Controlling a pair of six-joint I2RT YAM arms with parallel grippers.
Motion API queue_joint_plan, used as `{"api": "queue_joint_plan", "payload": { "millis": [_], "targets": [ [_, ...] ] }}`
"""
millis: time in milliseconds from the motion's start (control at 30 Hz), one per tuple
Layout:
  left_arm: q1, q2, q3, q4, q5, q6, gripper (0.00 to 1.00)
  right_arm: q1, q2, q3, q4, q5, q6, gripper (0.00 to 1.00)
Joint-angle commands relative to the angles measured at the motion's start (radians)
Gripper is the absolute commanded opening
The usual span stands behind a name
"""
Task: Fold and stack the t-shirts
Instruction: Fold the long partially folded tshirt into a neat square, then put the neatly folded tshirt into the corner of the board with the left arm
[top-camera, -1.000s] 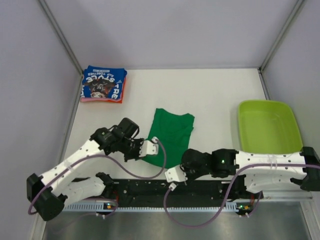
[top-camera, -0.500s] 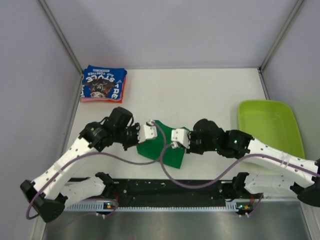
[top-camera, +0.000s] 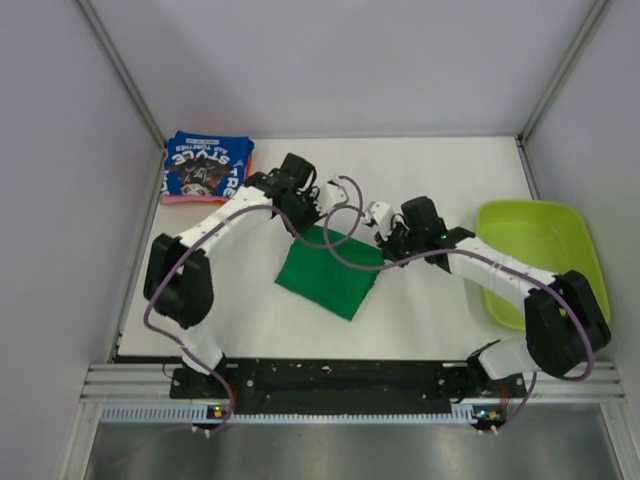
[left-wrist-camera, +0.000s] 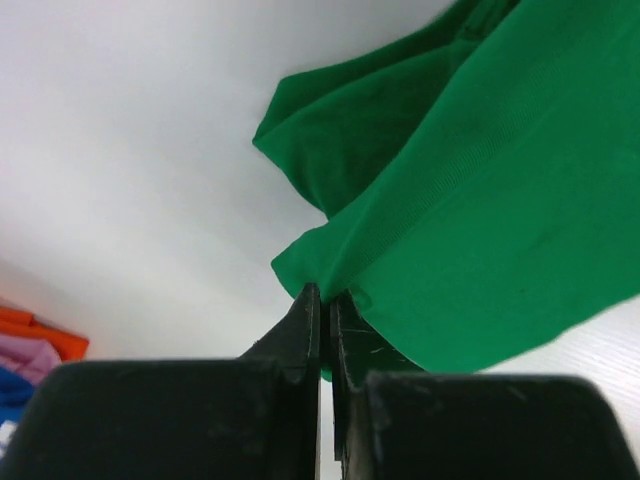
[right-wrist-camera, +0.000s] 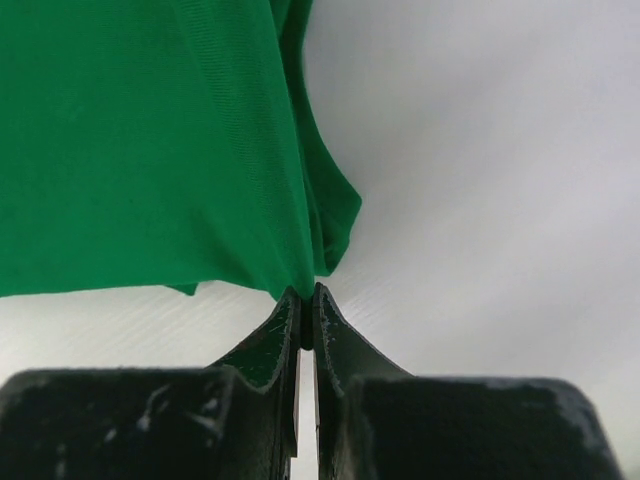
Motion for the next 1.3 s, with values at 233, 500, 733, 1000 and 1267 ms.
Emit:
{"api": "queue_joint_plan", "payload": {
  "millis": [233,500,733,1000,1267],
  "targets": [
    [0.027,0.314,0.244,-0.019,-0.120,-0.013,0.08,-0.094,0.135,0.006,0.029,0.062,0.062,0.00],
    [0.036,0.388,0.359,0.172,-0.379,-0.053,0.48,-0.199,0.276,0.151,0.060,0.109,0.219,0.28],
    [0.088,0.256,0.275,0.191,-0.300,-0.127,0.53,-0.137,0.116,0.156,0.026,-0.012,0.368,0.38],
    [0.105,-0.025,-0.092,0.269,-0.060,-0.182,0.47,-0.002,0.156,0.029,0.139,0.042,0.700,0.22],
    [0.116,-0.115,-0.238,0.318,-0.056,-0.323,0.48,-0.112,0.486,0.366,0.051,0.045,0.724,0.10]
  ]
}}
